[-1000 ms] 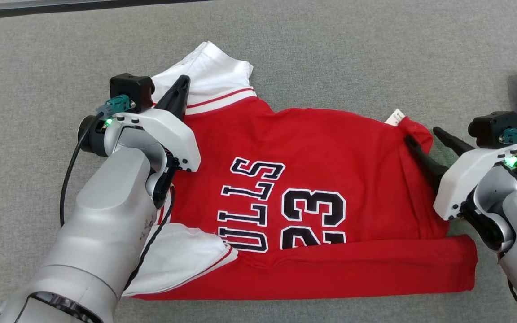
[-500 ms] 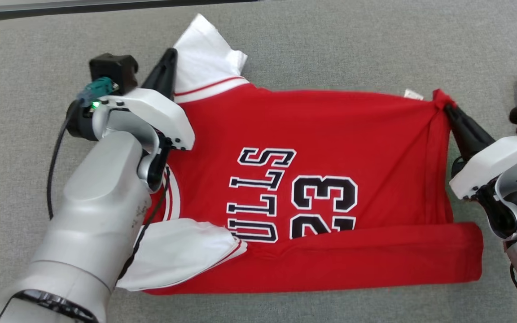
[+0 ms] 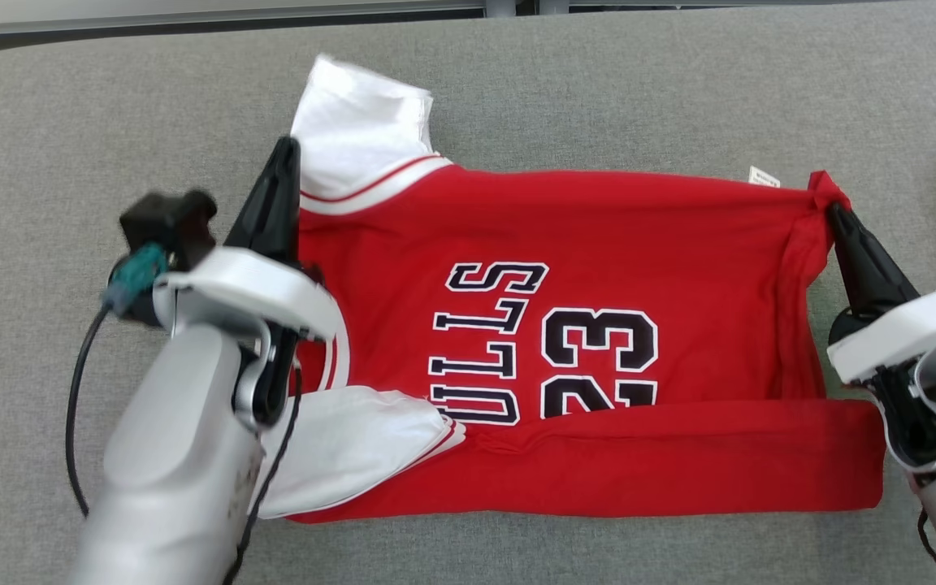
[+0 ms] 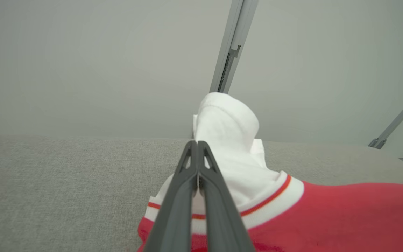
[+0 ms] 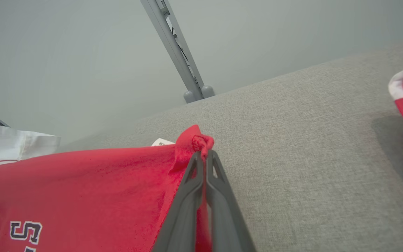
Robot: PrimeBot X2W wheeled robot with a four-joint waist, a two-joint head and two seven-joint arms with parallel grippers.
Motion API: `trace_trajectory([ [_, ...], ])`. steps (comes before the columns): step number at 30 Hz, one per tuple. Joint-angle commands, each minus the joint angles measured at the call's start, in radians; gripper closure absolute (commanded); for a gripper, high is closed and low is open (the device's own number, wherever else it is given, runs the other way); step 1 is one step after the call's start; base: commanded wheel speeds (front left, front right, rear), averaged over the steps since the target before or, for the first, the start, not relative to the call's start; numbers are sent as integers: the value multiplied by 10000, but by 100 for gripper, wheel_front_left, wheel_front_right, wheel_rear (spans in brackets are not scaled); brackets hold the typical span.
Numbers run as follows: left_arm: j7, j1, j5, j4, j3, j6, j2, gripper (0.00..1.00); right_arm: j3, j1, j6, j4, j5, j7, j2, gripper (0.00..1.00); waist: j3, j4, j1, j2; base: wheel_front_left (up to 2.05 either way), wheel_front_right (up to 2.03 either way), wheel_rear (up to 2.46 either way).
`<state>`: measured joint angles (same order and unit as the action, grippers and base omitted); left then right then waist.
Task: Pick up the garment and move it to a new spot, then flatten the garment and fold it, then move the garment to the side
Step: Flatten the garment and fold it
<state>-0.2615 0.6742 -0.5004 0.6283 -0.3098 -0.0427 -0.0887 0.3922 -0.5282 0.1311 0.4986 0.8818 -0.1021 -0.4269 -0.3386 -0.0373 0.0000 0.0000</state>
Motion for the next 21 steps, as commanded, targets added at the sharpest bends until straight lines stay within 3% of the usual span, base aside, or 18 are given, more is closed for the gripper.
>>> trace_trajectory([
  [1,-45,-417,81,-369,249,-28,-46,100,13,256,-7,-173,173,-161,-108,100,24,-21,0,0,0,0,0],
  [9,-47,-3261,513,-2873,1078,-175,229,100,231,1692,-7,-1306,776,-884,-591,100,114,-153,0,0,0,0,0],
  [13,-47,-4404,683,-3575,921,-12,292,100,307,2130,-7,-1401,305,-1171,-853,100,126,-150,0,0,0,0,0],
  [21,-47,-5924,962,-4401,500,474,331,100,20,2496,-7,-1371,-721,-1547,-762,100,281,-182,0,0,0,0,0],
])
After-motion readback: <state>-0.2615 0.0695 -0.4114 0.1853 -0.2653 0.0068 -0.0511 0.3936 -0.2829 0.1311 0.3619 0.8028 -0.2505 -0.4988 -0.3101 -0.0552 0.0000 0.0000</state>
